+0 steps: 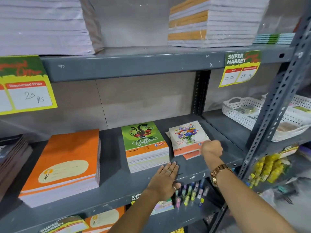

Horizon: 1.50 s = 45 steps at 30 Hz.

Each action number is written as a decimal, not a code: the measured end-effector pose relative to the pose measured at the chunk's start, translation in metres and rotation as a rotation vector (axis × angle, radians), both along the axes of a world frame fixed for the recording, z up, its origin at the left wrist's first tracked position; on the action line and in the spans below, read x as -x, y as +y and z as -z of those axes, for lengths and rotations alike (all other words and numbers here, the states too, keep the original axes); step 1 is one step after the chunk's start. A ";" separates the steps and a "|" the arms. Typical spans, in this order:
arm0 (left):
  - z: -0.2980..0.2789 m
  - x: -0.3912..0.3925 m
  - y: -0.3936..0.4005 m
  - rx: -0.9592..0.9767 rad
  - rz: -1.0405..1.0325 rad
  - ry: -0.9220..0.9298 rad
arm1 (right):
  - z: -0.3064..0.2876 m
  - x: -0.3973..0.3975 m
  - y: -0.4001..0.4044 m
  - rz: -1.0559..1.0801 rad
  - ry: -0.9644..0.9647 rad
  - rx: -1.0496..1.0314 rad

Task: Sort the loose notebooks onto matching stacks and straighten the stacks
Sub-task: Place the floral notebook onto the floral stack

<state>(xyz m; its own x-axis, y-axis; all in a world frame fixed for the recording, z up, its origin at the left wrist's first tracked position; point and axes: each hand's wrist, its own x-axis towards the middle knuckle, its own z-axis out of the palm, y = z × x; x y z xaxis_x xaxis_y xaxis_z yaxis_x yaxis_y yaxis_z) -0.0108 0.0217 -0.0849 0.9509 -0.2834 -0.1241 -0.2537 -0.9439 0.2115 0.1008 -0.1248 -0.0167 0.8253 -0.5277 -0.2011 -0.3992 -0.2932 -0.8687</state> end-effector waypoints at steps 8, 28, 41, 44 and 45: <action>-0.002 0.011 0.020 0.051 -0.001 0.044 | -0.054 0.021 0.024 0.090 -0.292 -0.036; -0.008 0.071 0.093 0.092 -0.111 0.066 | -0.020 0.053 0.121 -0.255 -0.053 0.065; -0.019 0.037 0.052 0.123 -0.044 0.079 | -0.003 0.026 0.052 -0.193 -0.080 0.286; -0.017 0.020 0.032 0.101 -0.005 0.077 | 0.002 0.013 0.023 -0.189 -0.051 0.307; -0.016 0.016 0.029 0.087 0.003 0.071 | 0.006 0.010 0.016 -0.207 -0.032 0.310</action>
<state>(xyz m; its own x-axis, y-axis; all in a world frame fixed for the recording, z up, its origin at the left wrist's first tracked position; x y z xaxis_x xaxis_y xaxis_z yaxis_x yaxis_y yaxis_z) -0.0270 0.0506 -0.0691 0.9398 -0.2988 -0.1656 -0.2380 -0.9205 0.3098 0.0906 -0.1083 -0.0225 0.9241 -0.3810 -0.0306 -0.2784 -0.6160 -0.7369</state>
